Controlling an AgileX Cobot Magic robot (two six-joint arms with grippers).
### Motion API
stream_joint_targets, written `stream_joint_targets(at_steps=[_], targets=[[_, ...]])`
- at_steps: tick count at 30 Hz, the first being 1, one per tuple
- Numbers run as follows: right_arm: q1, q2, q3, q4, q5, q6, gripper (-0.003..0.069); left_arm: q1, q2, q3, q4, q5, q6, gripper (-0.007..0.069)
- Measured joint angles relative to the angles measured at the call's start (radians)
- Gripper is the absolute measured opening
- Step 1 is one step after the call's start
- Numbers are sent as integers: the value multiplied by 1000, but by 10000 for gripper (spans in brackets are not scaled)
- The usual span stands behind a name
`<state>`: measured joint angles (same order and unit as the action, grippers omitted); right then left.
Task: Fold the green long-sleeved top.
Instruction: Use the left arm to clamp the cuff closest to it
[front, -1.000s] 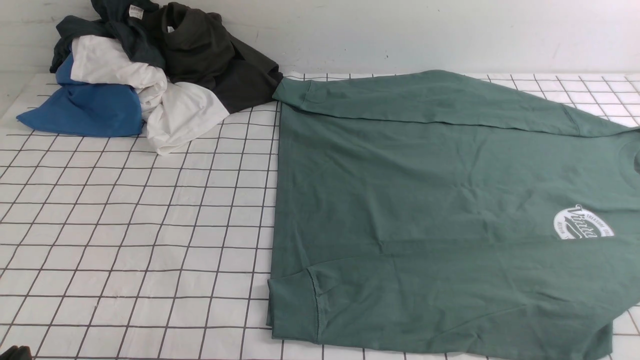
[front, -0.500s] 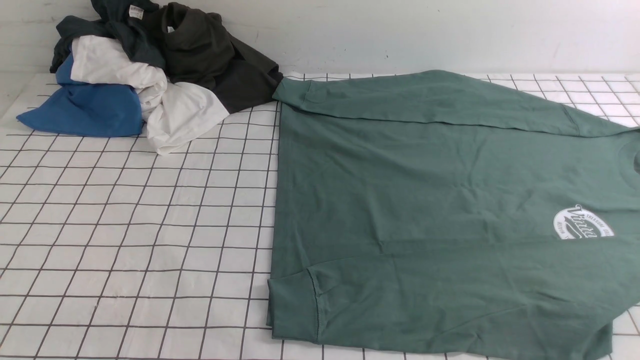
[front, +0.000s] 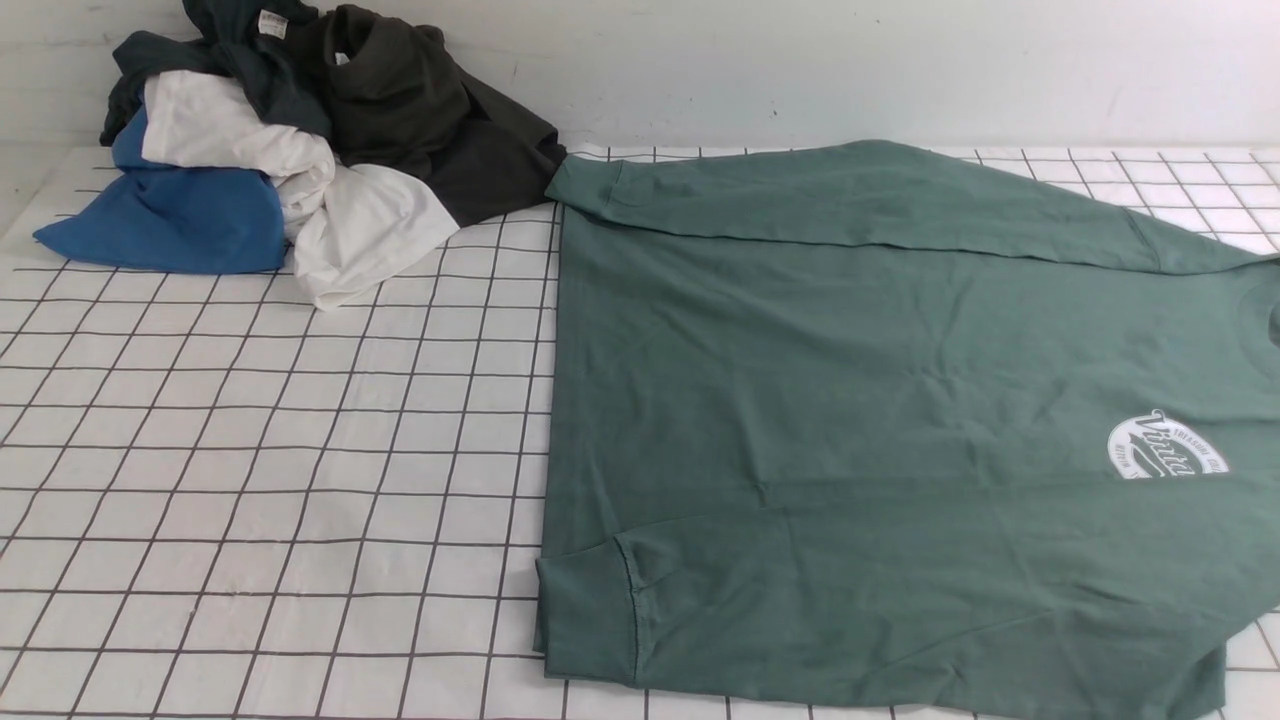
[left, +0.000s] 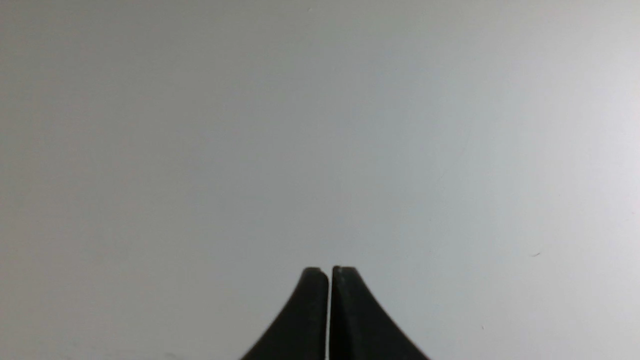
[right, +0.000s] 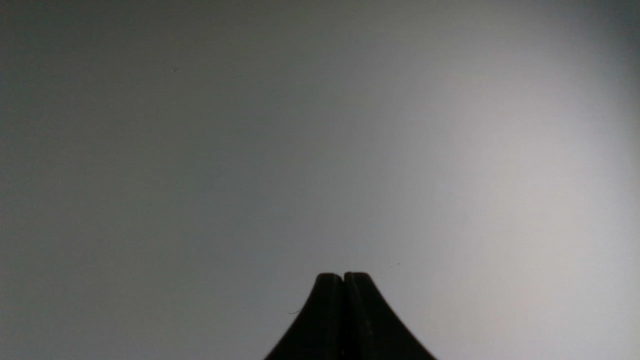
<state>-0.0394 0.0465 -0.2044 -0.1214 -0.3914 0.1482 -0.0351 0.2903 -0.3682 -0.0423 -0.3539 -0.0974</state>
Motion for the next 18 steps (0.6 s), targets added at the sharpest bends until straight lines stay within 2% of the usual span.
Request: stream_joint_targets(at_steps=[2, 3, 6, 7, 9, 10, 11, 14, 18], targets=[[0, 36, -74, -52, 99, 0, -13, 0, 83, -69, 0, 34, -6, -5], [-1, 99, -149, -81, 252, 0, -13, 0, 226, -142, 0, 92, -37, -5], [-2, 224, -220, -95, 496, 0, -13, -8, 416, -242, 15, 265, -127, -5], [-2, 234, -222, -96, 510, 0, -13, -10, 428, -249, 15, 283, -133, -5], [-2, 364, -229, -90, 685, 0, -10, -64, 595, -342, 48, 558, -163, -5], [-2, 423, -229, -66, 778, 0, -10, -92, 658, -375, 56, 666, -152, -5], [-2, 458, -229, -61, 793, -1, -10, -98, 682, -388, 58, 708, -149, -5], [7, 624, -232, 67, 1015, -60, -10, -199, 863, -475, 57, 980, -37, -5], [70, 795, -241, 273, 1069, -233, -10, -307, 1091, -568, -38, 1151, 116, -5]])
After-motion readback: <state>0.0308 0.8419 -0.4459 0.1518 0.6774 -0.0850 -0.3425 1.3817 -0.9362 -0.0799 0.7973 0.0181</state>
